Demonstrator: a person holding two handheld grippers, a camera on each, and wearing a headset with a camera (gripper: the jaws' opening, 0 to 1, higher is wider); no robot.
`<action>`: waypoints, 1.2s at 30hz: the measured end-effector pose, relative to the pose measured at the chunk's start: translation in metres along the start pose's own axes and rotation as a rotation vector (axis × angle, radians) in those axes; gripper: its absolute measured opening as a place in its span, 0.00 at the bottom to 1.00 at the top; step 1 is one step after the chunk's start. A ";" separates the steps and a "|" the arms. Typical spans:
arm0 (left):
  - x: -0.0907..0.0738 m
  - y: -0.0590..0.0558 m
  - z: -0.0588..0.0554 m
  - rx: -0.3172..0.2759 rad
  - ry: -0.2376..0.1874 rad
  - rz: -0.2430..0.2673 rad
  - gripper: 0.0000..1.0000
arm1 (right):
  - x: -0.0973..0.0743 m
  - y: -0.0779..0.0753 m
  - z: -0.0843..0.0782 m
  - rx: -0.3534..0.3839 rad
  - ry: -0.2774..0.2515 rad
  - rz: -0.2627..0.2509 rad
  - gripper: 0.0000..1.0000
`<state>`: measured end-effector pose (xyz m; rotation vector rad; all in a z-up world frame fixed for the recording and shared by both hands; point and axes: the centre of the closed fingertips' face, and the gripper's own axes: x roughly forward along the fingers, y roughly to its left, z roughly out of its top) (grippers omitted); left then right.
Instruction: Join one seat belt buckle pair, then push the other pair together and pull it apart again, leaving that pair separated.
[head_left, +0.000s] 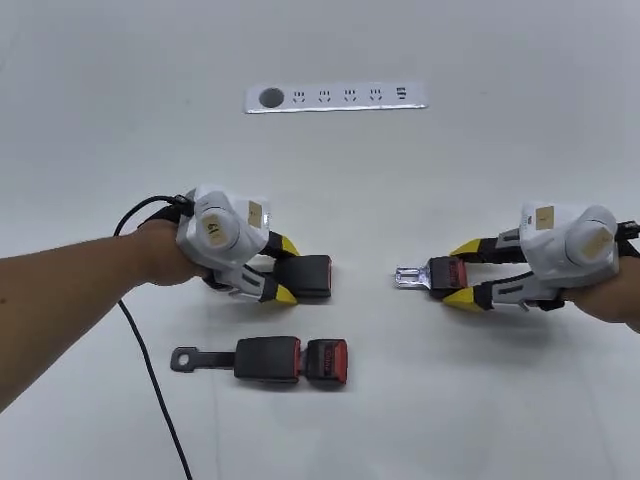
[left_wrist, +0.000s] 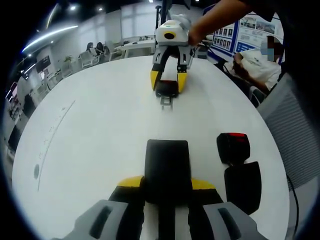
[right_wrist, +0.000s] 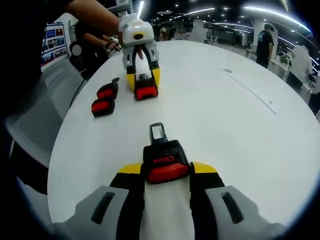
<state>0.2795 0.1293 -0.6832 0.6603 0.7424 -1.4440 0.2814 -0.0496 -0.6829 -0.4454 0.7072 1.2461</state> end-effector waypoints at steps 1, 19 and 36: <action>0.000 0.000 0.000 0.000 0.001 0.000 0.34 | 0.000 0.002 0.000 -0.002 0.002 0.000 0.34; 0.001 0.001 -0.001 0.006 0.007 0.000 0.34 | -0.008 0.005 -0.004 -0.018 -0.003 0.004 0.34; -0.008 0.005 0.009 -0.121 -0.021 0.088 0.64 | -0.019 -0.018 0.008 0.125 -0.071 -0.128 0.69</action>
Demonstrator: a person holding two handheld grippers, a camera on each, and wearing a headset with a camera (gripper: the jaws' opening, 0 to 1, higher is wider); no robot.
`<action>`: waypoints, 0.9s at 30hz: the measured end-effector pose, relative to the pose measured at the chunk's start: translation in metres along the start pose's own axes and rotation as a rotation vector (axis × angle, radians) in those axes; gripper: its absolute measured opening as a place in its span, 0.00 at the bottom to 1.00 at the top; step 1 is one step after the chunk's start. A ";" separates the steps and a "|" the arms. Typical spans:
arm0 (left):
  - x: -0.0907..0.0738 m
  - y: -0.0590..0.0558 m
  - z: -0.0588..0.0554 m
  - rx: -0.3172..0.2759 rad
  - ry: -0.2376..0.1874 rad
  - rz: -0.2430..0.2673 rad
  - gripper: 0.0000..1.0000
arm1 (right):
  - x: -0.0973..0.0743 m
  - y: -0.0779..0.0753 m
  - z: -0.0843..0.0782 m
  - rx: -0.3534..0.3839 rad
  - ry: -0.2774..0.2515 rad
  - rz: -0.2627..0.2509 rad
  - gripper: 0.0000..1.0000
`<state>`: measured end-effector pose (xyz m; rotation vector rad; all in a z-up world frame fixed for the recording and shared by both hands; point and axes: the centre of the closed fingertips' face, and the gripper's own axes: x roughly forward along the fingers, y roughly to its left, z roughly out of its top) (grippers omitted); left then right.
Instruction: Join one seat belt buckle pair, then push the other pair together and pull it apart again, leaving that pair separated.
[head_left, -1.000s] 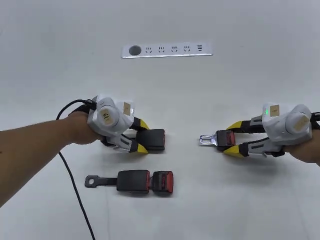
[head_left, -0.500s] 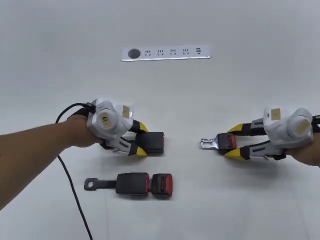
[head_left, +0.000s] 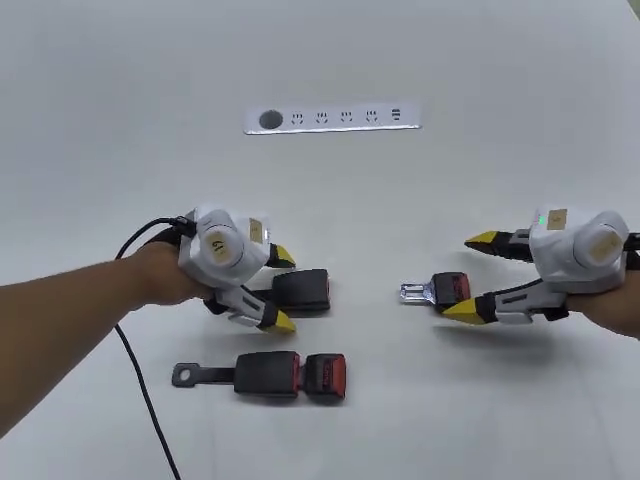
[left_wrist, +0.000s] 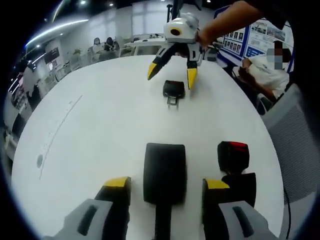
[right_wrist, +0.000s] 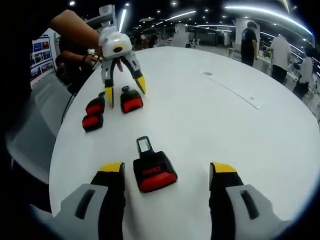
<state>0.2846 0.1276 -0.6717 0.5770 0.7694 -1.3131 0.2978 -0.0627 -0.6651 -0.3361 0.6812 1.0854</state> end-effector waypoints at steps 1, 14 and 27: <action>-0.003 0.001 0.001 -0.029 -0.002 0.018 0.68 | -0.001 0.000 0.002 0.006 -0.005 -0.010 0.69; -0.029 0.017 -0.001 -0.287 -0.107 0.181 0.88 | -0.007 0.002 0.016 0.076 -0.082 -0.182 0.78; -0.067 0.008 -0.007 -0.430 -0.202 0.331 0.99 | -0.009 0.031 0.034 0.107 -0.120 -0.281 0.88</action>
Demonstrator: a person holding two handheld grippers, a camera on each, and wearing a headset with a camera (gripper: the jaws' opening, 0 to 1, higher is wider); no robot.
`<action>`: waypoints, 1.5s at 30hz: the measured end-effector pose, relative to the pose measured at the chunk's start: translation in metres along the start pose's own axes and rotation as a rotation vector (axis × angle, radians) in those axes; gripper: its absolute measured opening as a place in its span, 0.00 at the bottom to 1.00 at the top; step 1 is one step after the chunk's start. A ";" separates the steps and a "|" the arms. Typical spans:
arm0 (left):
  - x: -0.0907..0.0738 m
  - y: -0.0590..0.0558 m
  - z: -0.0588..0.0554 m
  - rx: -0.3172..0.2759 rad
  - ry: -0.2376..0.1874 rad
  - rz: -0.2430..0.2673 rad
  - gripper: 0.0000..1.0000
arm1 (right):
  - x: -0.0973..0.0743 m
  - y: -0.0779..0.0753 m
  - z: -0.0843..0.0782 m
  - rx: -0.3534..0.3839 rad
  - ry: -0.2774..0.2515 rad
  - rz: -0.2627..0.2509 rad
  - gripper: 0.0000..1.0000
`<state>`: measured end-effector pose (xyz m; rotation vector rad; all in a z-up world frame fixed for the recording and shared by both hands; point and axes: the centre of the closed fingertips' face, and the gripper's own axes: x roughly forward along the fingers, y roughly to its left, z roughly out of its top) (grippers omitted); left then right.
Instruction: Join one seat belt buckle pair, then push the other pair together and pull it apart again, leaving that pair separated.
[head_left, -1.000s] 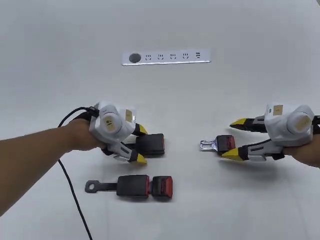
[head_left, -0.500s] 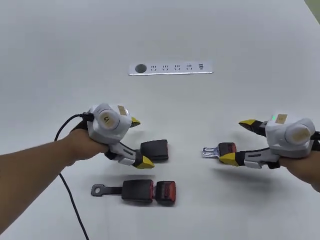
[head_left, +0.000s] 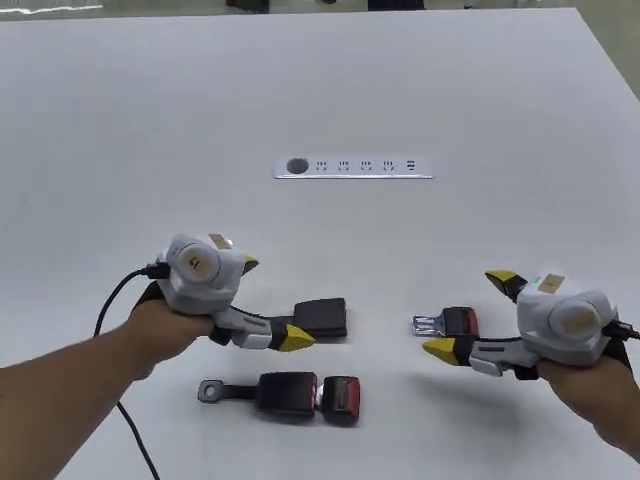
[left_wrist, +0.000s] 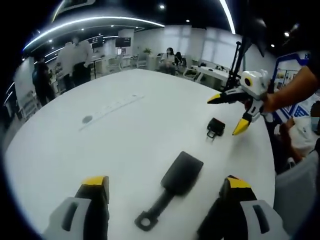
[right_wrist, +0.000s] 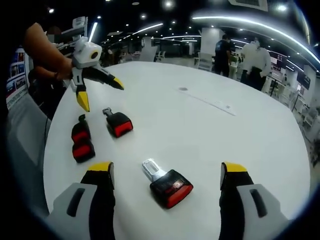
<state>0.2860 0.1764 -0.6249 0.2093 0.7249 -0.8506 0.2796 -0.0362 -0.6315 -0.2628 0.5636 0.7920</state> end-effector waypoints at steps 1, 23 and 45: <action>-0.003 0.000 0.000 -0.007 -0.005 0.008 0.99 | -0.002 0.003 0.003 0.003 -0.004 -0.004 0.88; -0.084 -0.005 -0.026 -0.154 -0.140 0.164 1.00 | -0.048 0.035 0.013 0.056 -0.076 -0.107 0.93; -0.143 -0.021 -0.055 -0.225 -0.249 0.248 1.00 | -0.101 0.052 0.006 0.102 -0.123 -0.213 0.93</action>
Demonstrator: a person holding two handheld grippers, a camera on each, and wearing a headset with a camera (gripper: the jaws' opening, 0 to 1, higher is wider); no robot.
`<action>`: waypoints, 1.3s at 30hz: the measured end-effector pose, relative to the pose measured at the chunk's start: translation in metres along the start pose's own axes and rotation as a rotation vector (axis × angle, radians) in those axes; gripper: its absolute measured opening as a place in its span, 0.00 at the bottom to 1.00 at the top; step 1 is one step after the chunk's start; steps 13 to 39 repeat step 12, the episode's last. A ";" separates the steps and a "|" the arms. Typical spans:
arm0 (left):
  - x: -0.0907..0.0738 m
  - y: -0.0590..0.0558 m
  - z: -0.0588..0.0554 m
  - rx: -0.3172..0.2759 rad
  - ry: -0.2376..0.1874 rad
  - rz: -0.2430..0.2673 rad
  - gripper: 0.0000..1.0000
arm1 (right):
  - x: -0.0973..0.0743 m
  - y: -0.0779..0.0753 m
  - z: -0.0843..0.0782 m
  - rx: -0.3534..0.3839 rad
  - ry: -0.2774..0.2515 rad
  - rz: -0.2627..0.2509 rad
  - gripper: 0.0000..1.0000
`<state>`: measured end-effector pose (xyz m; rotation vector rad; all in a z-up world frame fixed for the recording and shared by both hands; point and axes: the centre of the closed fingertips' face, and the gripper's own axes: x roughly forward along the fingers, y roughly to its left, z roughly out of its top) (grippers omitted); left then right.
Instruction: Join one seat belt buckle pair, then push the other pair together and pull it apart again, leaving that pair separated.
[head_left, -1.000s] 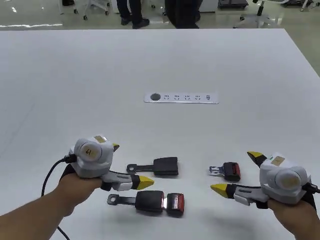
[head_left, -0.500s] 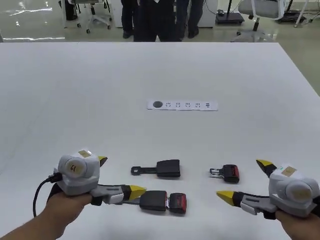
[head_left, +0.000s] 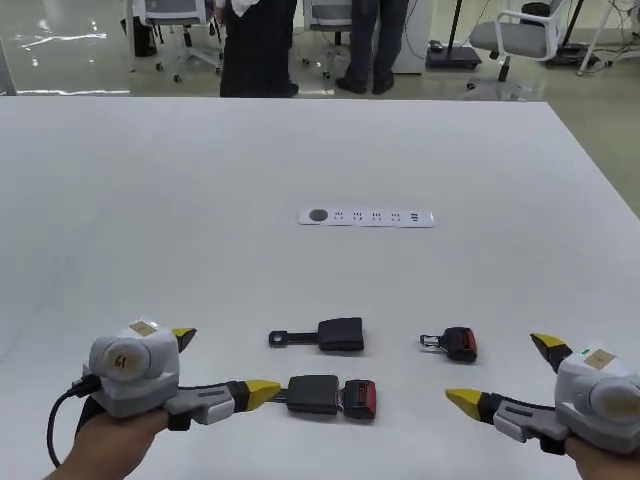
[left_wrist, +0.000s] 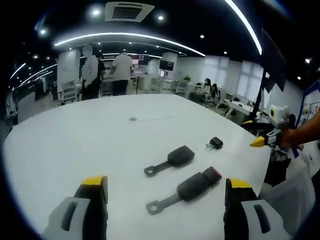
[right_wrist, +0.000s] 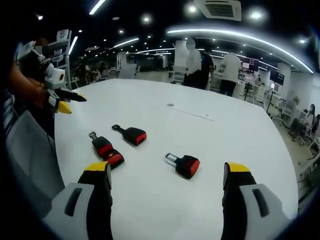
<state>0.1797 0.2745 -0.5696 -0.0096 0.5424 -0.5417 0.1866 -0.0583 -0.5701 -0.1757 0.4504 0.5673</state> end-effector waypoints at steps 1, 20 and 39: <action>-0.003 -0.004 0.000 0.000 -0.006 0.002 1.00 | -0.001 0.000 0.000 0.002 -0.001 -0.003 0.93; -0.022 -0.007 -0.004 0.007 -0.028 0.018 1.00 | -0.018 -0.002 -0.005 0.026 -0.009 -0.040 0.94; -0.022 -0.007 -0.004 0.007 -0.028 0.018 1.00 | -0.018 -0.002 -0.005 0.026 -0.009 -0.040 0.94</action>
